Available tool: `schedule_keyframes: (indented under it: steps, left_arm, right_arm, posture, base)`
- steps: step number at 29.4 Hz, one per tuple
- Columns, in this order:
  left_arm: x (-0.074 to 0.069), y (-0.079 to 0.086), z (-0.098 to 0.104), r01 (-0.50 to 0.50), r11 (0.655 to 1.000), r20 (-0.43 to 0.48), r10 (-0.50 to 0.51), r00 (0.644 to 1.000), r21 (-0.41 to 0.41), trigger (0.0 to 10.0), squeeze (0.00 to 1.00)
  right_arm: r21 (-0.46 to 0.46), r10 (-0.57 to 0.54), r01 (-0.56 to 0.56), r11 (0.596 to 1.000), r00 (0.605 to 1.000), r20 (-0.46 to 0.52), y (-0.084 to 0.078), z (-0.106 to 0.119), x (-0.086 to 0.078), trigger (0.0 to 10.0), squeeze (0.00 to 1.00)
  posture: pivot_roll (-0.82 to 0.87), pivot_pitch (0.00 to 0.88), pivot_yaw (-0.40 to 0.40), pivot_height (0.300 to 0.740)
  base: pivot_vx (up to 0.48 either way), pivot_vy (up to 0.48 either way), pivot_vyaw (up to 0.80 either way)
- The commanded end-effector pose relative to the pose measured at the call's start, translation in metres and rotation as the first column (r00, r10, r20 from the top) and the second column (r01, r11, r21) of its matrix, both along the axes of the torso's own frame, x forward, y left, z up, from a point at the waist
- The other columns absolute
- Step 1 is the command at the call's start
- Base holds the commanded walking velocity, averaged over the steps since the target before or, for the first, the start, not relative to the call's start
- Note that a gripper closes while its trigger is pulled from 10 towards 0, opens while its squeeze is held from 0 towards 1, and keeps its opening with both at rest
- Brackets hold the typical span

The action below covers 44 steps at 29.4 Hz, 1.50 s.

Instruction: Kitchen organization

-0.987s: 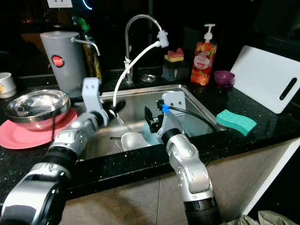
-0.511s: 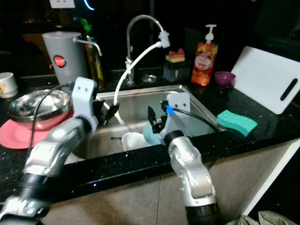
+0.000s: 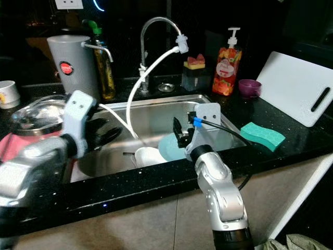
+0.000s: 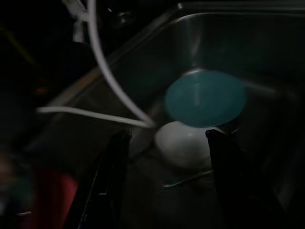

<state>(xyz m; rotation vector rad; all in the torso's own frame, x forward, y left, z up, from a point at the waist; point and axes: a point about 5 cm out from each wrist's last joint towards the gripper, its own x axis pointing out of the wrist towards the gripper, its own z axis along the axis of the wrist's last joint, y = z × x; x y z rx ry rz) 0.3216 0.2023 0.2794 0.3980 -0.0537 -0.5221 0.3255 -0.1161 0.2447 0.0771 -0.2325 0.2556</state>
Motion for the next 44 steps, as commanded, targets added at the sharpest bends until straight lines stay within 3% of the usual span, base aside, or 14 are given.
schedule_keyframes:
  steps: [1,5,6,7,17,23,24,32,37,44]
  left_arm:
    - [-0.001,0.003,0.0,0.02,0.999,0.004,-0.02,1.0,0.048,10.0,0.0]
    - [-0.001,0.018,0.01,0.021,0.994,0.014,-0.022,1.0,0.104,10.0,0.0]
    - [0.0,0.023,0.012,0.014,0.994,0.01,-0.015,1.0,0.108,10.0,0.25]
    - [0.001,0.026,0.012,0.009,0.994,0.007,-0.009,1.0,0.111,10.0,1.0]
    - [0.009,0.046,0.014,-0.018,0.993,-0.02,0.021,1.0,0.119,10.0,1.0]
    - [0.019,0.059,0.016,-0.109,0.984,0.001,0.11,0.994,0.14,10.0,1.0]
    - [0.021,0.061,0.017,-0.115,0.983,0.001,0.116,0.993,0.145,10.0,0.0]
    - [0.034,0.089,0.019,-0.199,0.973,-0.042,0.205,0.978,0.118,10.0,0.0]
    - [0.037,0.103,0.003,-0.233,0.962,-0.096,0.248,0.964,0.144,10.0,0.0]
    - [0.035,0.108,-0.015,-0.2,0.964,-0.157,0.229,0.961,0.178,10.0,0.0]
  right_arm:
    - [0.004,-0.002,0.002,1.0,1.0,0.001,-0.001,0.001,-0.001,10.0,0.0]
    - [0.006,-0.016,0.016,1.0,1.0,0.003,-0.005,0.001,0.0,10.0,0.0]
    - [0.007,-0.017,0.017,1.0,1.0,0.003,-0.005,0.002,0.0,10.0,0.0]
    - [0.008,-0.018,0.018,1.0,1.0,0.003,-0.004,0.002,0.0,10.0,0.0]
    - [0.014,-0.017,0.017,1.0,1.0,0.003,-0.004,0.002,0.0,10.0,0.0]
    - [0.021,-0.014,0.014,1.0,1.0,0.012,-0.003,0.004,0.0,10.0,0.0]
    - [0.022,-0.013,0.013,1.0,1.0,0.014,-0.003,0.004,0.0,10.0,0.0]
    - [0.029,-0.009,0.008,1.0,1.0,0.019,-0.002,0.005,0.001,10.0,0.0]
    - [0.034,-0.012,0.011,0.999,1.0,0.02,-0.001,0.005,0.0,10.0,0.0]
    - [0.035,-0.014,0.014,0.999,1.0,0.02,-0.002,0.005,0.0,10.0,0.0]
  posture:
    - [0.07,0.087,-0.022,0.74]
    - [0.08,0.087,-0.02,0.74]
    - [0.08,0.088,-0.019,0.74]
    - [0.08,0.088,-0.019,0.74]
    - [0.08,0.088,-0.015,0.74]
    - [0.08,0.088,-0.012,0.74]
    - [0.08,0.088,-0.012,0.74]
    - [0.08,0.086,-0.009,0.74]
    - [0.08,0.084,-0.001,0.74]
    - [0.08,0.086,-0.008,0.74]
  base:
    - [0.0,0.0,0.0]
    - [0.0,0.0,0.0]
    - [0.0,0.0,0.0]
    - [0.0,0.0,0.0]
    - [0.0,0.0,0.0]
    - [0.0,0.0,0.0]
    - [0.0,0.0,0.0]
    - [0.0,0.0,0.0]
    - [0.0,0.0,0.0]
    - [0.0,0.0,0.0]
